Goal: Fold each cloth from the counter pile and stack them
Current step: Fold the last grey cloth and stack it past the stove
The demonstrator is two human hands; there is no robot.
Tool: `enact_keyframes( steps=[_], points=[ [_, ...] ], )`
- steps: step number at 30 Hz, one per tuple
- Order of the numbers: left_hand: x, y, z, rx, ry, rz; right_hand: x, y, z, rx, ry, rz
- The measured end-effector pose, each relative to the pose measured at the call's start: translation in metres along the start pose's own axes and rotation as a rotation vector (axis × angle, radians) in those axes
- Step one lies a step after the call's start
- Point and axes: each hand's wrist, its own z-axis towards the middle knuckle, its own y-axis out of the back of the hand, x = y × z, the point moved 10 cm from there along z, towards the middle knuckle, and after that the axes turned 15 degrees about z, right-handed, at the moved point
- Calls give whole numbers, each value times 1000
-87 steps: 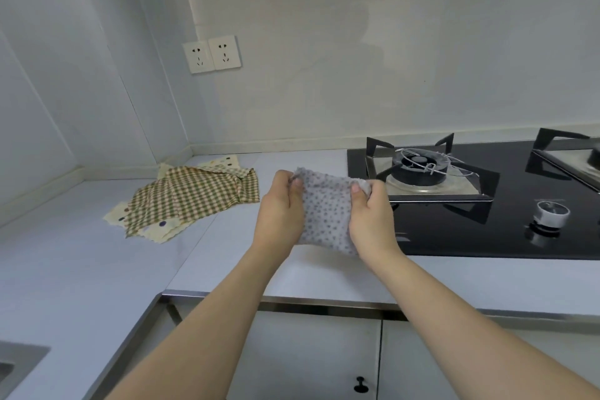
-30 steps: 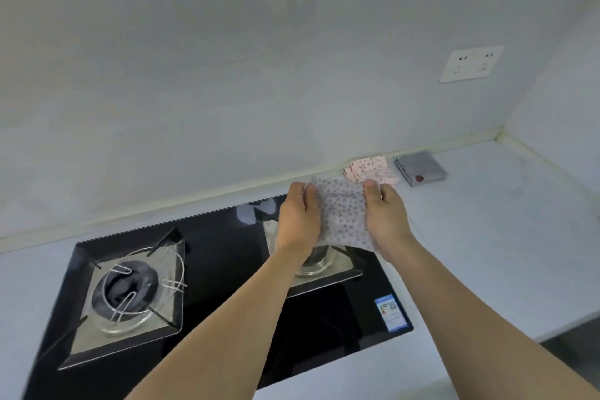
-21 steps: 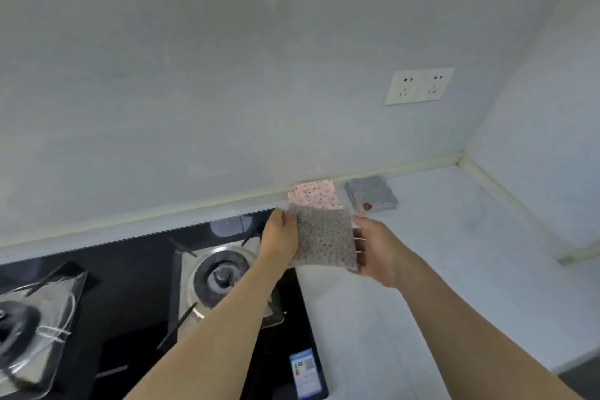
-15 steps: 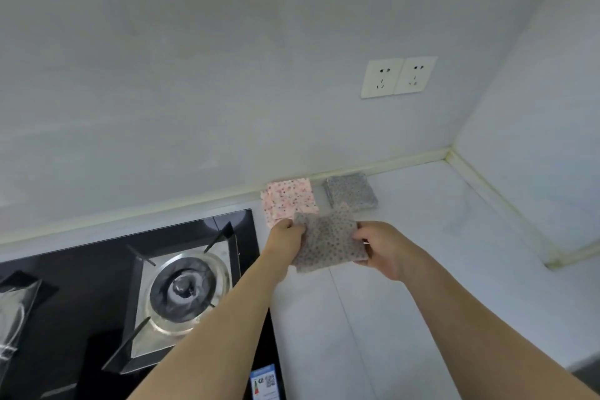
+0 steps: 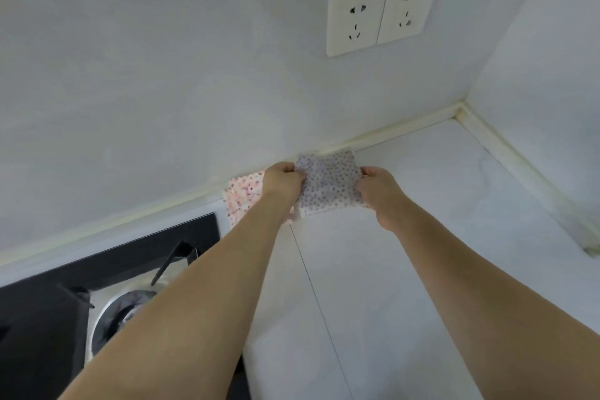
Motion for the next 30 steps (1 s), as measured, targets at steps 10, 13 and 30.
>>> enact_keyframes(
  steps=[10,13,30],
  points=[
    [-8,-30,49,-10,26,38,-6,11,56,-95,-4,14],
    [-1,-38,63,-3,34,26,-9,14,62,-129,1,24],
    [-11,-6,-55,-310,-584,613,18,10,-23,-228,705,-406]
  ],
)
